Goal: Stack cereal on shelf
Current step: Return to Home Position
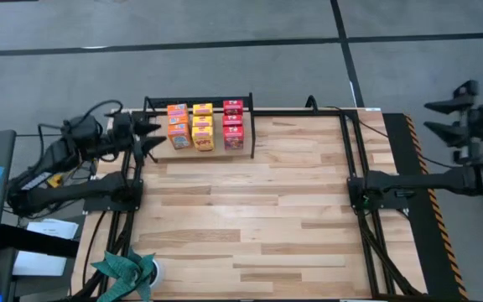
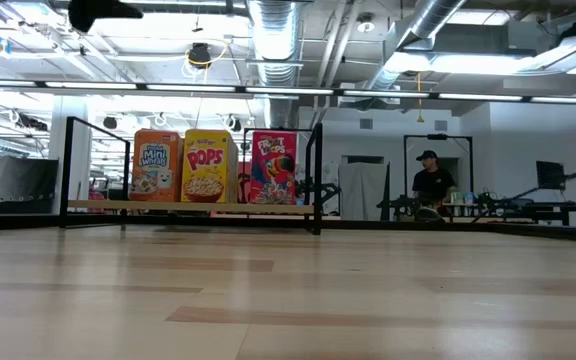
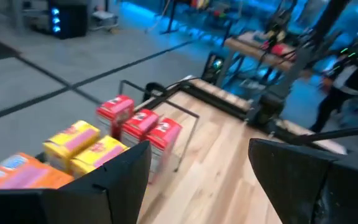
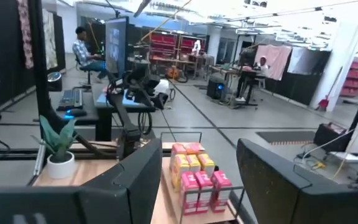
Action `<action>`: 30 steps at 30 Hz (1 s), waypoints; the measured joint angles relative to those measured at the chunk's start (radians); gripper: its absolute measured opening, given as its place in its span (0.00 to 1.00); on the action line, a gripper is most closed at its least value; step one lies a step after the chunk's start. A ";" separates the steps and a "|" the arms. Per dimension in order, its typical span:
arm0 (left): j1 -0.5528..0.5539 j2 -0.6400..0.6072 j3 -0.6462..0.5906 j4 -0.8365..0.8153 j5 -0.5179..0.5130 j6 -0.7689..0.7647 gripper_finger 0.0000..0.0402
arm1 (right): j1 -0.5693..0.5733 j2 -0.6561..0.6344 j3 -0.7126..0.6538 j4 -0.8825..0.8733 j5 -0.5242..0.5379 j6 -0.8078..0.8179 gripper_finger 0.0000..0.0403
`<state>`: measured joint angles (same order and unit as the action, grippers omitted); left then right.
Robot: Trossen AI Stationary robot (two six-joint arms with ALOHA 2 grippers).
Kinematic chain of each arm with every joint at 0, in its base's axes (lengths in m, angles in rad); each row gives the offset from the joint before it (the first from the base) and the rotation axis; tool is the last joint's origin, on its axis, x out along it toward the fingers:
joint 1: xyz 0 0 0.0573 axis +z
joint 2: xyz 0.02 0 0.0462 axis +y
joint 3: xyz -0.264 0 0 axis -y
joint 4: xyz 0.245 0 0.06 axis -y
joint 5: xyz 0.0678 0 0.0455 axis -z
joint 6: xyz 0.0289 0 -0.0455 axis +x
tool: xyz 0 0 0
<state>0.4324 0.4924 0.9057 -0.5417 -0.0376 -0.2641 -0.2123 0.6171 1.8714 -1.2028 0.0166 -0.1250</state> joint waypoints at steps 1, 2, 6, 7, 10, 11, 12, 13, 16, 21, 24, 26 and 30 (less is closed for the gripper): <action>-0.002 -0.031 -0.046 0.033 0.009 -0.013 0.65 | 0.009 -0.032 -0.083 0.053 0.002 0.005 0.58; -0.005 -0.061 -0.088 0.056 0.015 -0.027 0.65 | 0.018 -0.064 -0.165 0.102 0.002 0.010 0.58; -0.015 -0.178 -0.236 0.144 0.034 -0.070 0.65 | 0.058 -0.199 -0.474 0.287 0.005 0.049 0.58; -0.018 -0.205 -0.267 0.159 0.034 -0.078 0.65 | 0.070 -0.234 -0.541 0.339 0.007 0.062 0.58; -0.031 -0.282 -0.356 0.230 0.034 -0.113 0.65 | 0.109 -0.349 -0.719 0.502 0.008 0.097 0.58; -0.037 -0.303 -0.384 0.255 0.037 -0.121 0.65 | 0.120 -0.387 -0.768 0.545 0.009 0.106 0.58; -0.044 -0.323 -0.410 0.285 0.044 -0.125 0.65 | 0.130 -0.424 -0.812 0.580 0.011 0.115 0.58; -0.051 -0.340 -0.435 0.309 0.050 -0.133 0.65 | 0.139 -0.460 -0.852 0.611 0.012 0.121 0.58; -0.071 -0.375 -0.501 0.339 0.051 -0.147 0.65 | 0.163 -0.568 -0.964 0.697 0.012 0.128 0.58; -0.101 -0.389 -0.573 0.371 0.026 -0.177 0.65 | 0.179 -0.610 -1.065 0.674 0.012 0.128 0.58; -0.125 -0.389 -0.609 0.402 0.020 -0.176 0.65 | 0.189 -0.583 -1.108 0.729 0.007 0.121 0.58; -0.145 -0.389 -0.637 0.422 0.008 -0.181 0.65 | 0.195 -0.585 -1.159 0.705 -0.001 0.119 0.58; -0.192 -0.391 -0.697 0.489 -0.038 -0.176 0.65 | 0.200 -0.613 -1.230 0.753 0.010 0.128 0.58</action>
<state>0.2403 0.1016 0.2088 -0.0527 -0.0760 -0.4399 -0.0126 0.0040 0.6413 -0.4503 0.0261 0.0029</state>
